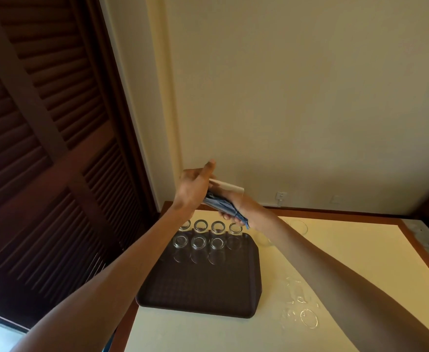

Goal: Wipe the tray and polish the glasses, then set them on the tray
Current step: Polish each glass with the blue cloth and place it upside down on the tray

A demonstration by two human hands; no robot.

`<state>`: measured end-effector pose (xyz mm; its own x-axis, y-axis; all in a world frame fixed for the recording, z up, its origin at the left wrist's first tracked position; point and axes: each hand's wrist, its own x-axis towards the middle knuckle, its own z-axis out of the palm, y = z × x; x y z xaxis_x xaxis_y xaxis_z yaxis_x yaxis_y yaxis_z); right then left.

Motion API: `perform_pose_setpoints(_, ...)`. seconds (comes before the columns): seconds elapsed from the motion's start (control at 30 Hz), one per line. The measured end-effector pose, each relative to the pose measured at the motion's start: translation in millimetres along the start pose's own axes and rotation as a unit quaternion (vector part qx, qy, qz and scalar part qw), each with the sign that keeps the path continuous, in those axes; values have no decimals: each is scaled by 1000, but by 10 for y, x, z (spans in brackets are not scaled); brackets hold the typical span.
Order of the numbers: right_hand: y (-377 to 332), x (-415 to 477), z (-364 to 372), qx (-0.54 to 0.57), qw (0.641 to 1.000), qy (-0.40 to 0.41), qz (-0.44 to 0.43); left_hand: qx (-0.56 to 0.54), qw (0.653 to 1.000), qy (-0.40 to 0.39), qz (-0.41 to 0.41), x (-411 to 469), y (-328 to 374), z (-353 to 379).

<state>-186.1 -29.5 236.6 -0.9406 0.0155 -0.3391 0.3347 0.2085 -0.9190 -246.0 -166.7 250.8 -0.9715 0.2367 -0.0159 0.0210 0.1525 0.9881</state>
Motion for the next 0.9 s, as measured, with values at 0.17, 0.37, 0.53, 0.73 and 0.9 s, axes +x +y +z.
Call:
perform_pose_setpoints(0.17, 25, 149, -36, -81, 994, 64, -20, -63, 997, -33, -16, 12, -84, -43)
perform_pose_setpoints(0.37, -61, 68, -89, -495, 796, 265, -227, -103, 973, -100, -178, 66, -43, -69)
perform_pose_setpoints(0.53, 152, 226, -70, -323, 884, 268, -204, -34, 990, -27, -136, 58, 23, 33)
perform_pose_setpoints(0.73, -40, -51, 79, 77, 996, 8, 32, -53, 998, 12, -17, 72, 37, 66)
perform_pose_setpoints(0.9, 7, 54, -104, -306, 899, 265, -165, -138, 975, -112, -135, 84, 56, -38)
